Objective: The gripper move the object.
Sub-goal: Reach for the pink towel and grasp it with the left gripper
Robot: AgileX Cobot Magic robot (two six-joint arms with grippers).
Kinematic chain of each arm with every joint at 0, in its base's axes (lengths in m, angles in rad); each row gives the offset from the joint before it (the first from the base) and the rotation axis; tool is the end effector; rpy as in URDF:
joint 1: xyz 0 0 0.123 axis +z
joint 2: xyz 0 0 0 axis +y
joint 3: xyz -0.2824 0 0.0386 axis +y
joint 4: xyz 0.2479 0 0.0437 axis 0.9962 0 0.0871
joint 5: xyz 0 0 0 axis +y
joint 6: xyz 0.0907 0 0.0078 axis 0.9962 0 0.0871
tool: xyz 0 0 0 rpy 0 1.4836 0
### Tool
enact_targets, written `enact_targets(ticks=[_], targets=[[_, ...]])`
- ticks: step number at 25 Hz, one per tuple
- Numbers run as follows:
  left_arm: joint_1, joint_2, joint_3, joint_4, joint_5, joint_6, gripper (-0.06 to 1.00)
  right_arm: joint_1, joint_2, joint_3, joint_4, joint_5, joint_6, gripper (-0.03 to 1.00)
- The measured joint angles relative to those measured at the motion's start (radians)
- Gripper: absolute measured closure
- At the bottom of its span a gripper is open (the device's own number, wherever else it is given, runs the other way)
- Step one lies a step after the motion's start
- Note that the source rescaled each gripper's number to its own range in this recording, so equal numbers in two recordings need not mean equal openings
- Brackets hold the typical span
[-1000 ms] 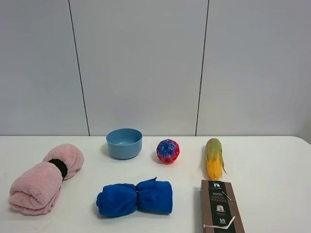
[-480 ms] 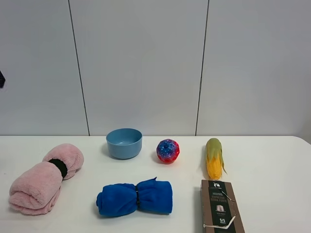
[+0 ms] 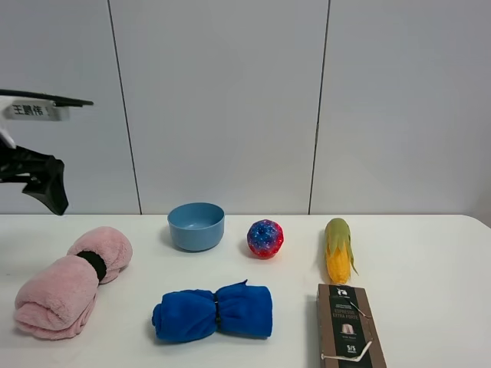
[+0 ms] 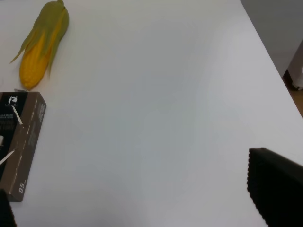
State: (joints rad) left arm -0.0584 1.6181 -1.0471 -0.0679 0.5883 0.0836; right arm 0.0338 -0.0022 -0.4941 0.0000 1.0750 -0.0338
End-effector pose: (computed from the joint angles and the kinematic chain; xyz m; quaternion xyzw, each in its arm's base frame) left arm 0.3268 -0.0225 0.2261 0.0460 0.9677 -0.0221 0.2469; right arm -0.0051 -0.0002 0.2744 -0.0290 0.8574 0.0000 0.5138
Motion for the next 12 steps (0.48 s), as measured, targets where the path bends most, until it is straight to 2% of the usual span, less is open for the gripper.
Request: enact_targets(ticks=[7, 12], targets=[[-0.092, 0.131, -0.001, -0.071, -0.092, 0.026, -0.06, 0.000, 0.000, 0.000, 0.000, 0.000, 0.000, -0.03], [-0.101, 0.186, -0.001, -0.091, -0.117, 0.029, -0.06, 0.000, 0.000, 0.000, 0.000, 0.000, 0.000, -0.03]])
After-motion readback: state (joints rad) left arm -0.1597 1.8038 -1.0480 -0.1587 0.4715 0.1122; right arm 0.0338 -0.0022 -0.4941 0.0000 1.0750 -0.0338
